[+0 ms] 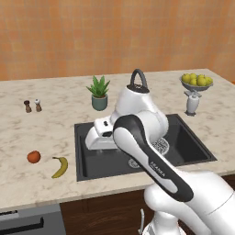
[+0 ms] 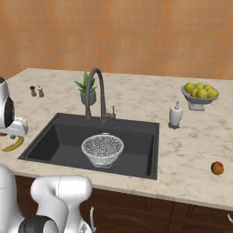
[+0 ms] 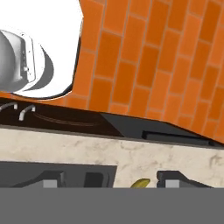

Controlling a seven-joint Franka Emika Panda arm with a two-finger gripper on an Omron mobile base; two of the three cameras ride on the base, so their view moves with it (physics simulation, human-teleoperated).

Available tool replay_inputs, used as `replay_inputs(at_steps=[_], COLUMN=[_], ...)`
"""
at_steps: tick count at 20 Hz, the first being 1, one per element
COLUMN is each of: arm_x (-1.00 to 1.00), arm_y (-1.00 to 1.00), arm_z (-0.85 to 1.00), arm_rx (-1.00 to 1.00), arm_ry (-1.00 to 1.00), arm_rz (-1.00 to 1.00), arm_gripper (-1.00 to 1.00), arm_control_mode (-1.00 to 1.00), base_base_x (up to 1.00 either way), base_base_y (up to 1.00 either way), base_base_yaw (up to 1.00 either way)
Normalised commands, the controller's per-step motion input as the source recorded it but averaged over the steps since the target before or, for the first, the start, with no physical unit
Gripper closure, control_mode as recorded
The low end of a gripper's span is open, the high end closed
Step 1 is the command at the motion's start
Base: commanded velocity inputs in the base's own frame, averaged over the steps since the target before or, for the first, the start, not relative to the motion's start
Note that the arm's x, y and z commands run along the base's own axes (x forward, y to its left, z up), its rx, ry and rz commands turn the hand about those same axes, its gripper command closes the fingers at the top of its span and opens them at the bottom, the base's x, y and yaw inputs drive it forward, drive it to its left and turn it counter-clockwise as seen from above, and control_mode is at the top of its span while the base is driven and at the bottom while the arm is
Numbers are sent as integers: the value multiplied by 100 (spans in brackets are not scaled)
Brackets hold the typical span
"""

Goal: Put the colander in the sink, put the orange, banana, peach in the colander, and turn on the sink faucet and pour water over the colander.

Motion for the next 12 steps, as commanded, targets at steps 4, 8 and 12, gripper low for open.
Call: replay_inputs(at_steps=[4,8,12], arm_x=[24,30,31], arm_y=[78,69,55], arm_z=[0,-3,-22], arm_rx=[-6,-4,-7], arm_ry=[0,0,0], arm_rz=[6,6,3], arm_gripper=[-100,-100,-100], arm_control_mode=[-100,-100,-100], base_base_x=[0,0,0], base_base_y=[0,0,0], base_base_yaw=[0,0,0])
